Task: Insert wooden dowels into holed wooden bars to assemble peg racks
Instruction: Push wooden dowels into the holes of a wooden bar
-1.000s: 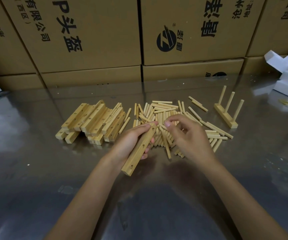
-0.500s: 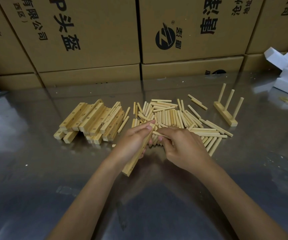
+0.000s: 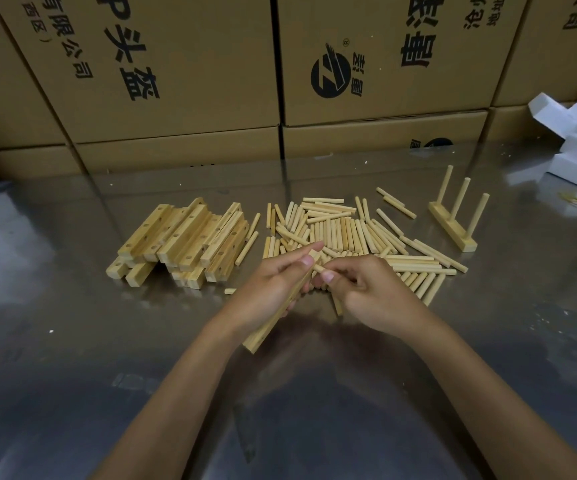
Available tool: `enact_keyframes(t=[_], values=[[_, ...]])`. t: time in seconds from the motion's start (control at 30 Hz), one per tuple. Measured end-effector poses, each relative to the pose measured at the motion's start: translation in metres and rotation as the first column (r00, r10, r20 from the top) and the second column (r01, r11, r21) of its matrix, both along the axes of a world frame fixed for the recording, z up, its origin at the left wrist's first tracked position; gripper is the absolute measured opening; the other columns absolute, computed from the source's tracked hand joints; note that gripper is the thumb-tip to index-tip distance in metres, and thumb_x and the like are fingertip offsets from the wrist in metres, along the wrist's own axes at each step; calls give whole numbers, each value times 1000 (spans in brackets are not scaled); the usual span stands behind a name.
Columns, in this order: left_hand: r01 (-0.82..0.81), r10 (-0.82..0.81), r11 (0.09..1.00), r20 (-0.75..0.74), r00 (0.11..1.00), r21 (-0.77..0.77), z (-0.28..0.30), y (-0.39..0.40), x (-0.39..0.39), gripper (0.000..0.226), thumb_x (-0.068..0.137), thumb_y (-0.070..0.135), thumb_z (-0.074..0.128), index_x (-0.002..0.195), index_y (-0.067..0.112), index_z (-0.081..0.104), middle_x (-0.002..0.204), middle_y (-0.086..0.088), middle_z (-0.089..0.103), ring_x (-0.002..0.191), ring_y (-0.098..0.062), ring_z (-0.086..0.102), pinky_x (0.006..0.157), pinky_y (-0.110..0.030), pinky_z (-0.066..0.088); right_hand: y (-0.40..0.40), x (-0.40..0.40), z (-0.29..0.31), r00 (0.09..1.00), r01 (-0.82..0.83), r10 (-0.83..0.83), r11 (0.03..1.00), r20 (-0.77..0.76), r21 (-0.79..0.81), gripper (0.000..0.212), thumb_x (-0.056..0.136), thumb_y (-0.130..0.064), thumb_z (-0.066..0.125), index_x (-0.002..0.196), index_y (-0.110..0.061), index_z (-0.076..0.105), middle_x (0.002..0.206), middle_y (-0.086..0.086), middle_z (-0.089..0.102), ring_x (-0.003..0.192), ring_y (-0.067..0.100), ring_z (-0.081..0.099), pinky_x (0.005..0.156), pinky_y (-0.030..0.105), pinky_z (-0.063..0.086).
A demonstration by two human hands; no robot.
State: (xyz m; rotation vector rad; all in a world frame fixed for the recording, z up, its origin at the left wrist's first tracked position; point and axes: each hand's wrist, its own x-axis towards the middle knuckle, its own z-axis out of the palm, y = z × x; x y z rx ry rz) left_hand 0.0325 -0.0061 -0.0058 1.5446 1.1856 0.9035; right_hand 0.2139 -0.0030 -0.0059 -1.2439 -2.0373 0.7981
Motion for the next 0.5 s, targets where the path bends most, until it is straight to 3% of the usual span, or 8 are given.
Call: enact_keyframes(t=[0.03,0.1,0.17,0.23,0.3,0.4,0.5], values=[[10,-10,1000,-3,1000,4,0,0,0,33,105,40,45,134,50,57,97,-4,57,79,-20,47,68,-35,38,0,1,1,999,-21,20,999,-49,-35,24,101,-22,51,93,-22,74,74,-9,71,74,5,65,71,36,51],[27,-27,1000,1,1000,0,0,0,0,34,105,40,45,134,52,56,105,0,59,80,-20,47,67,-33,39,-1,1,3,988,-50,31,991,-152,-121,27,102,-19,50,93,-18,74,62,-22,65,62,-11,59,63,16,41],[46,-46,999,9,999,-15,0,0,-1,33,105,40,45,134,51,57,94,4,62,75,-18,46,64,-29,39,0,2,1,967,-75,14,970,-254,-232,29,104,-17,47,91,-13,73,50,-23,56,45,-7,51,49,7,34],[65,-64,997,15,998,-38,-1,0,-1,34,105,39,45,134,51,56,82,7,61,70,-14,44,61,-25,38,1,3,-1,937,-107,-28,926,-348,-362,31,103,-20,48,89,-11,74,48,-16,46,39,1,34,39,15,26],[81,-79,995,33,996,-62,0,0,-2,35,105,38,45,136,51,54,79,10,60,67,-12,43,58,-22,36,3,3,-2,914,-129,-68,885,-401,-446,31,102,-22,50,89,-11,76,52,-8,39,43,7,26,39,21,21],[92,-85,992,77,993,-89,3,-1,-2,36,105,36,46,137,51,53,77,13,62,63,-8,45,54,-19,37,4,5,0,897,-173,-61,863,-439,-475,28,100,-27,54,92,-12,77,56,-3,42,44,8,26,39,20,22],[-6,9,999,63,998,-38,8,0,-3,33,103,39,50,132,52,58,78,15,68,62,-5,52,56,-19,43,4,6,6,875,-149,-95,880,-475,-450,38,98,-45,54,93,-16,77,62,2,56,44,10,37,42,22,31]])
